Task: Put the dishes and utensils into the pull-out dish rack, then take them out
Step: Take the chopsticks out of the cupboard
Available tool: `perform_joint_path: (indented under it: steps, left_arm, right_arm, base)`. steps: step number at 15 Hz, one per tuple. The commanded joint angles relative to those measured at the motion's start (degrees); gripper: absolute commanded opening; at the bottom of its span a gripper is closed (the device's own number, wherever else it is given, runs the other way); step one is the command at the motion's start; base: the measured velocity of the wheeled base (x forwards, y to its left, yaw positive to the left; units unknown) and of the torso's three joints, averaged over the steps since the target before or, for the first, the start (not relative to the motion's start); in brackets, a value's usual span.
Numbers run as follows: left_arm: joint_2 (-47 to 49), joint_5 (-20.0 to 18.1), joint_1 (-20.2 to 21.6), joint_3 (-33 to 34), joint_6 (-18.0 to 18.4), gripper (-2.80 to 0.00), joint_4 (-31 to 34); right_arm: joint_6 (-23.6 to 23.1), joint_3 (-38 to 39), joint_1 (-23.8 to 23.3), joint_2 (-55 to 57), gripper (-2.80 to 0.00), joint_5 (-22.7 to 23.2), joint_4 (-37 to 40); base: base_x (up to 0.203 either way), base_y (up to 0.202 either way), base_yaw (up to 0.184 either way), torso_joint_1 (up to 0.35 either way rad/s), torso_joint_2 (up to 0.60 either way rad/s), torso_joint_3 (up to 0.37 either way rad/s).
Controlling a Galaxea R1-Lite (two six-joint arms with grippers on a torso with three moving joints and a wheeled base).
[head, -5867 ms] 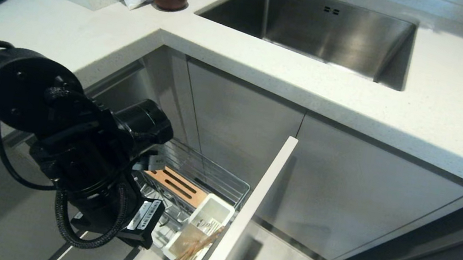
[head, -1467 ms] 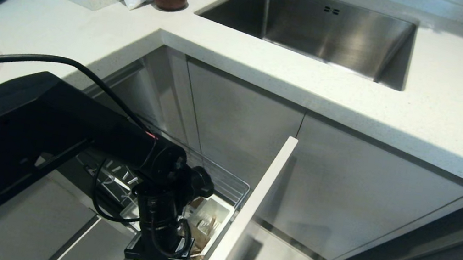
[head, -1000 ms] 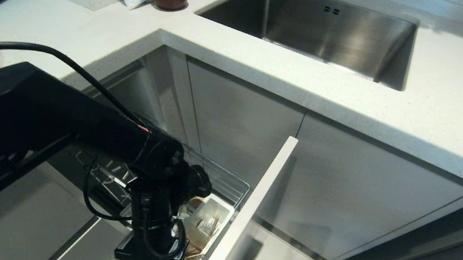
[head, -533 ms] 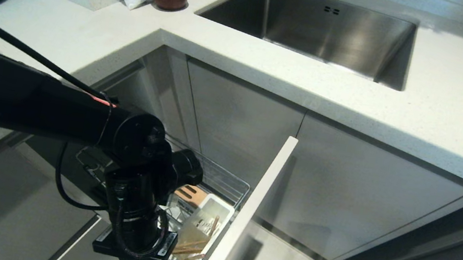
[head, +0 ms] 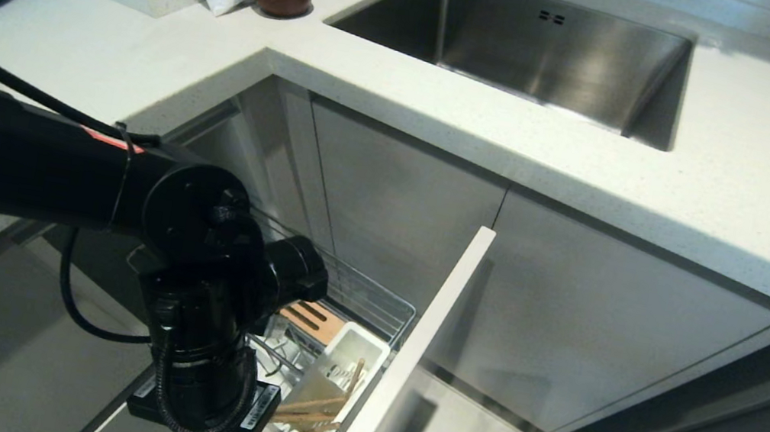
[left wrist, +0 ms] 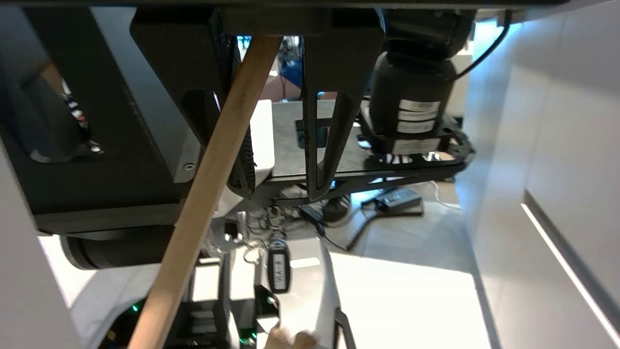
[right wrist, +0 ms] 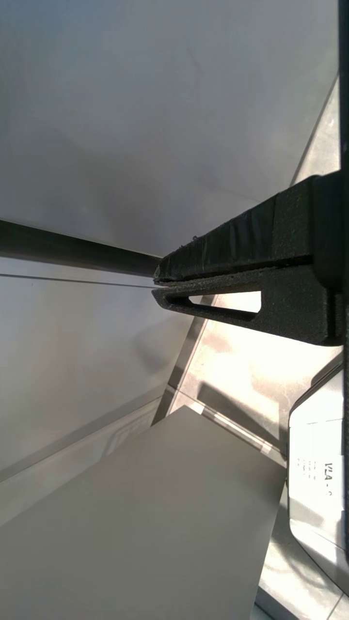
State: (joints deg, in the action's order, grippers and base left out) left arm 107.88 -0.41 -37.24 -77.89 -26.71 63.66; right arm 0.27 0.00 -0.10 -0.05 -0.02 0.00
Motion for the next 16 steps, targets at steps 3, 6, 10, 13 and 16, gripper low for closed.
perform_joint_path:
  steps: [3,6,10,13,16]
  left_arm:
    - [-5.1,3.1,-0.9,0.6,-0.2,-2.80,2.4]
    - [-7.7,4.4,-1.4,0.7,-0.1,-2.80,3.3]
    - [-11.9,7.8,-1.9,1.5,0.8,-2.80,3.3]
    - [-15.2,10.6,-1.9,2.2,1.5,-2.80,3.3]
    - [-20.6,13.5,-2.7,2.5,2.4,-2.80,3.6]
  right_arm:
    - [0.0,0.1,0.0,-0.2,-2.80,0.0,0.0]
    - [0.0,0.1,0.0,-0.2,-2.80,-0.1,0.0]
    - [0.0,0.1,0.0,-0.2,-2.80,0.0,0.0]
    - [0.0,0.1,0.0,-0.2,-2.80,0.0,0.0]
    - [0.0,0.1,0.0,-0.2,-2.80,0.0,0.0]
  base:
    - [0.000,0.000,0.000,0.000,0.00,0.000]
    - [0.000,0.000,0.000,0.000,0.00,0.000]
    - [0.000,0.000,0.000,0.000,0.00,0.000]
    - [0.000,0.000,0.000,0.000,0.00,0.000]
    - [0.000,0.000,0.000,0.000,0.00,0.000]
